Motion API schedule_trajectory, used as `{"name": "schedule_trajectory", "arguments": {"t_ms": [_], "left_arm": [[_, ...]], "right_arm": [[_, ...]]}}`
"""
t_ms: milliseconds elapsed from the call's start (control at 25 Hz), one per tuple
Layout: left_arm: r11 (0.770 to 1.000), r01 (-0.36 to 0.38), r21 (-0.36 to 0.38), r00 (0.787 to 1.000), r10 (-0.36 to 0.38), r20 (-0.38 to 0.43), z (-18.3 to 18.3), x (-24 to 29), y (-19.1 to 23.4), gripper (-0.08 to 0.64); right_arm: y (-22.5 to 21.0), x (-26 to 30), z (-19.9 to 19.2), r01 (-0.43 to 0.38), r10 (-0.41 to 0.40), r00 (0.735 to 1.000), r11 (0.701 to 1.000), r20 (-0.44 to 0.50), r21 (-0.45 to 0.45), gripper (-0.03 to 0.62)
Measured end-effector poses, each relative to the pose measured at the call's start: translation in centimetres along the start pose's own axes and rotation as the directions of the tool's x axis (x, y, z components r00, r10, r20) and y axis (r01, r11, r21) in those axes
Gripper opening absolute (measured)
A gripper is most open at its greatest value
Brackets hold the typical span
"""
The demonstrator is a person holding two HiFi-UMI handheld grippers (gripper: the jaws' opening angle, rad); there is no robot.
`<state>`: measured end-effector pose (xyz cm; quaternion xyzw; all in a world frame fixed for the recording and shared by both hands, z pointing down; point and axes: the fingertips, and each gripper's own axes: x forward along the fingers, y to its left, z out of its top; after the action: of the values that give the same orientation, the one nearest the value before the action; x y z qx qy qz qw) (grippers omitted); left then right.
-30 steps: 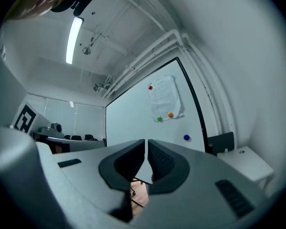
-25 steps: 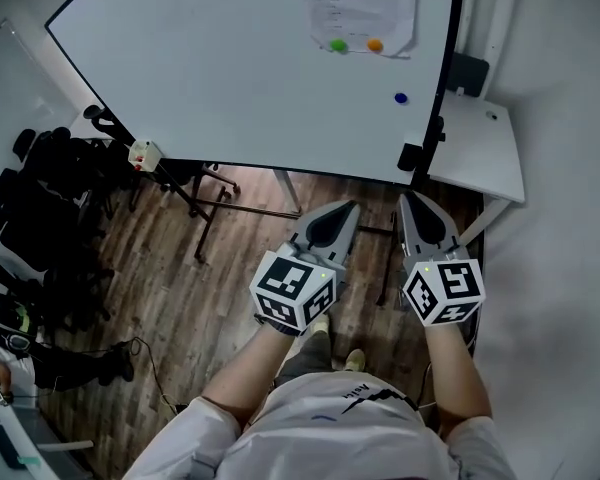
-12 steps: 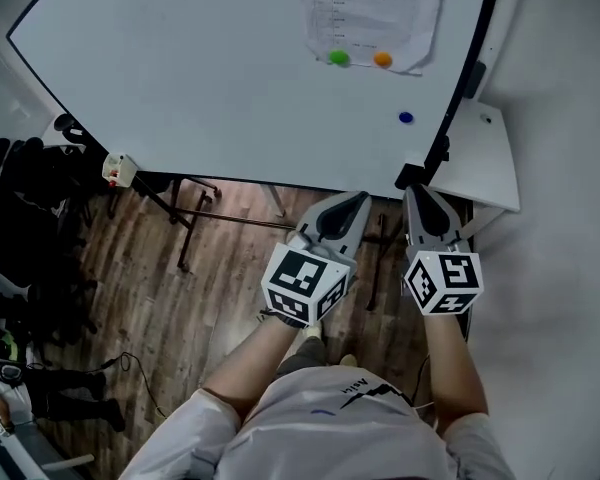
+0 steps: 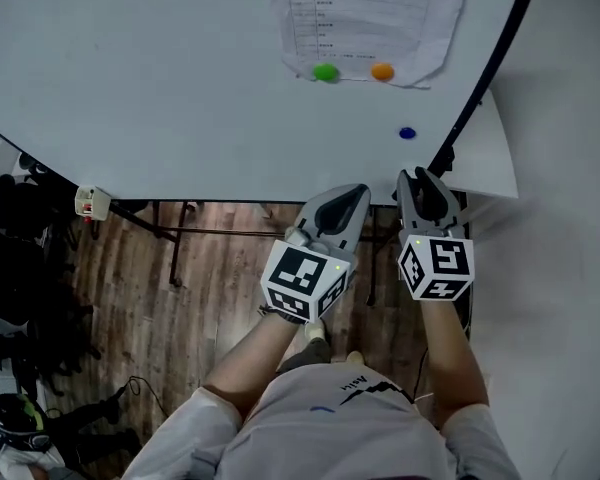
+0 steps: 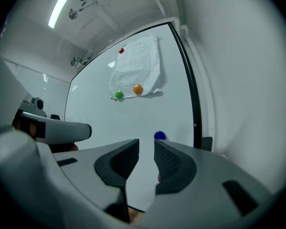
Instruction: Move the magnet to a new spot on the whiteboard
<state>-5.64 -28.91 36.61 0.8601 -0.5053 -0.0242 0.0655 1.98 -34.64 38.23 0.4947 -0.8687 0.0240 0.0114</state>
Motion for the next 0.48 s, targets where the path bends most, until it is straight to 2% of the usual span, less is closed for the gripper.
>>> {"name": "schedule_trajectory", "arguments": {"t_ms": [480], "left_arm": [[0.998, 0.064, -0.014, 0.998, -0.064, -0.021, -1.0, 3.5, 3.6, 0.011]], "right_arm": [[-2.6, 6.0, -0.8, 0.165, -0.165, 0.986, 0.984, 0.018, -0.062, 0.146]]}}
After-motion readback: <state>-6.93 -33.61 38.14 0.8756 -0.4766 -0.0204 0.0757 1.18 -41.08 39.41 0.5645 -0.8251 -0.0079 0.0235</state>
